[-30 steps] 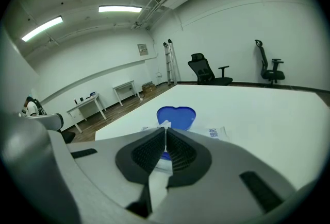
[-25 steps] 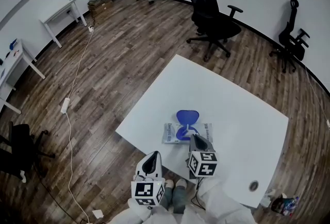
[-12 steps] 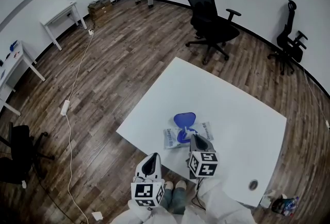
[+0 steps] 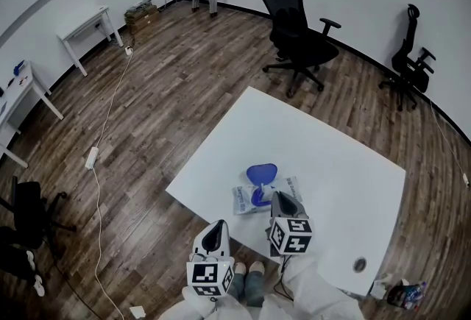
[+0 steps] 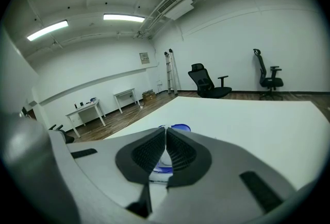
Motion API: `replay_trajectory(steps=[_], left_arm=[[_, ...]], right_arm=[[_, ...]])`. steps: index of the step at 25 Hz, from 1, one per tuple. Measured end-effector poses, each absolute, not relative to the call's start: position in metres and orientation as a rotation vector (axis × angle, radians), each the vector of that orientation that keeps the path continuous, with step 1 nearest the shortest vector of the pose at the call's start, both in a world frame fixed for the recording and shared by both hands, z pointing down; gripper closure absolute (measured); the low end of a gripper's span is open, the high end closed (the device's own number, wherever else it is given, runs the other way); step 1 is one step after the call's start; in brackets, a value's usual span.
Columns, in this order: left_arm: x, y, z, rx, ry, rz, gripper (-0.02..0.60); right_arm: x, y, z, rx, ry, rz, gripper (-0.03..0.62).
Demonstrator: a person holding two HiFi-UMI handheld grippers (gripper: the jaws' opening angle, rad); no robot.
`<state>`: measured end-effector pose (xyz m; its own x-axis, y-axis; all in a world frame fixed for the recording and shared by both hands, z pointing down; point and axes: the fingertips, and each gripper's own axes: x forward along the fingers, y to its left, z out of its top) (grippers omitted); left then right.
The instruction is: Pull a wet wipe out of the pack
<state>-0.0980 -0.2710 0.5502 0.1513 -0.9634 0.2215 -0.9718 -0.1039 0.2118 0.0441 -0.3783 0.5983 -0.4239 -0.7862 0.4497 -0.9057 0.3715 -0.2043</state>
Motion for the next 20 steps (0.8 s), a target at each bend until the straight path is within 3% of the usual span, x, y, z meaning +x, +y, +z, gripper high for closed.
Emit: replay_trajectory(steps=[20], left_arm=[[-0.084, -0.267, 0.537, 2.199, -1.810, 0.002, 0.583]], right_arm=[[0.062, -0.358, 0.559, 1.569, -2.401, 0.591, 0.579]])
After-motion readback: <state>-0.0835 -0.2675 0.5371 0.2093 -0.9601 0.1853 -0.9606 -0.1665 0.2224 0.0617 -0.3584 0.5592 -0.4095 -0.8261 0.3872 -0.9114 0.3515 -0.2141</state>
